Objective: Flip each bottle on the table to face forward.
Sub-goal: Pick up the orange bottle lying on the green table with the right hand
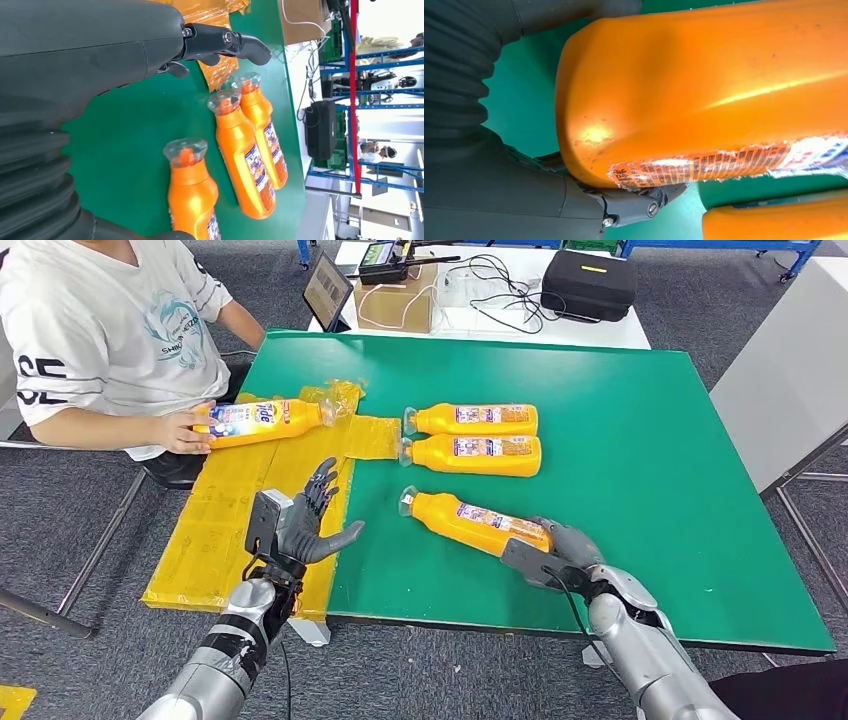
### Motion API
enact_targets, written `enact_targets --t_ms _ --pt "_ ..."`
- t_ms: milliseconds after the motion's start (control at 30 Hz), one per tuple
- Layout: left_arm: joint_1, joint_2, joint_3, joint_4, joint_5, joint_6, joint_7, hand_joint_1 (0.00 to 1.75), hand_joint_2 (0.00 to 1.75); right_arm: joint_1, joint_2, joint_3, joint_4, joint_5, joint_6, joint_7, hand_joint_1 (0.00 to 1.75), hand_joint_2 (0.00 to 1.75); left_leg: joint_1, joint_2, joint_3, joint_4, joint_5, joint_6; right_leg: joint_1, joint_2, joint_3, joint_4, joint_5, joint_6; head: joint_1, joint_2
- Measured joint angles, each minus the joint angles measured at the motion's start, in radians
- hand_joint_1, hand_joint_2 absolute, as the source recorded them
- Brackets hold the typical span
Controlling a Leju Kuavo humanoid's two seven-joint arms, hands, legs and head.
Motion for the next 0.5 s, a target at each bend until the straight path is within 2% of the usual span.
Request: enact_targets --t_ms 167,267,400,500 --pt "-0.004 0.000 0.000 0.009 0.004 0.015 0.000 0.00 1.75 0.013 0.002 0.003 0.000 -0.071 -0.026 -0.024 1.75 1.75 0.000 0.000 -0.001 0.000 0.000 0.000 0.000 0.000 0.000 0.000 -0.001 0.000 0.000 0.000" --pt "-0.010 0.001 0.000 0.016 -0.002 0.062 -0.001 0.00 1.75 0.047 0.020 -0.019 -0.026 -0.157 -0.058 -0.060 1.75 1.75 0.001 -0.001 -0.003 0.000 0.000 0.000 0.000 0.000 -0.001 0.000 -0.001 0.001 0.000 0.000" --pt "-0.024 0.001 -0.001 0.023 -0.022 0.157 -0.005 0.00 1.75 0.115 0.092 -0.067 -0.090 -0.299 -0.108 -0.119 1.75 1.75 0.001 -0.001 -0.006 0.000 0.000 0.000 0.000 0.000 -0.004 0.001 -0.001 0.001 0.000 0.000" --pt "-0.034 0.000 -0.001 0.031 -0.011 0.177 0.007 0.00 1.75 0.159 0.169 -0.098 -0.140 -0.377 -0.190 -0.177 1.75 1.75 0.001 -0.001 -0.009 0.000 0.000 -0.001 0.001 0.000 -0.008 0.001 -0.001 0.001 0.000 0.000"
